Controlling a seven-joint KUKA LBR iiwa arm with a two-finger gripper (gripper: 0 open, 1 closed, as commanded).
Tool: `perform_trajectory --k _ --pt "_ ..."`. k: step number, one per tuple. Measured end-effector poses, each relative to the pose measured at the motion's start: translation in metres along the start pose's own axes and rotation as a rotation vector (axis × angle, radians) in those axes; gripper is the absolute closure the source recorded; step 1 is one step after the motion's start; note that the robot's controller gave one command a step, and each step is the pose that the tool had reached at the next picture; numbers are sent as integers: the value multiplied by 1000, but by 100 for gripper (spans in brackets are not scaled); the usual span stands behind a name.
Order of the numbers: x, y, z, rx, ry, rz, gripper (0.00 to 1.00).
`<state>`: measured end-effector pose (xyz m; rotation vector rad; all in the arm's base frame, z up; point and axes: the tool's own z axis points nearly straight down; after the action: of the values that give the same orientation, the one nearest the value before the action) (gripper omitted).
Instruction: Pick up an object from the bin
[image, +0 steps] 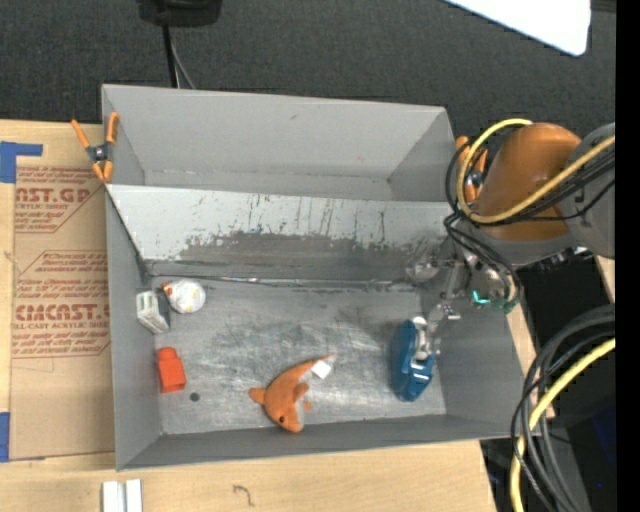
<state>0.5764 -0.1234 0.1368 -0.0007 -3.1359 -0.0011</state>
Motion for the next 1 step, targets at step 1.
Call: perform_trajectory --k 1 --pt "-2 0 -5 1 -8 -1 0"
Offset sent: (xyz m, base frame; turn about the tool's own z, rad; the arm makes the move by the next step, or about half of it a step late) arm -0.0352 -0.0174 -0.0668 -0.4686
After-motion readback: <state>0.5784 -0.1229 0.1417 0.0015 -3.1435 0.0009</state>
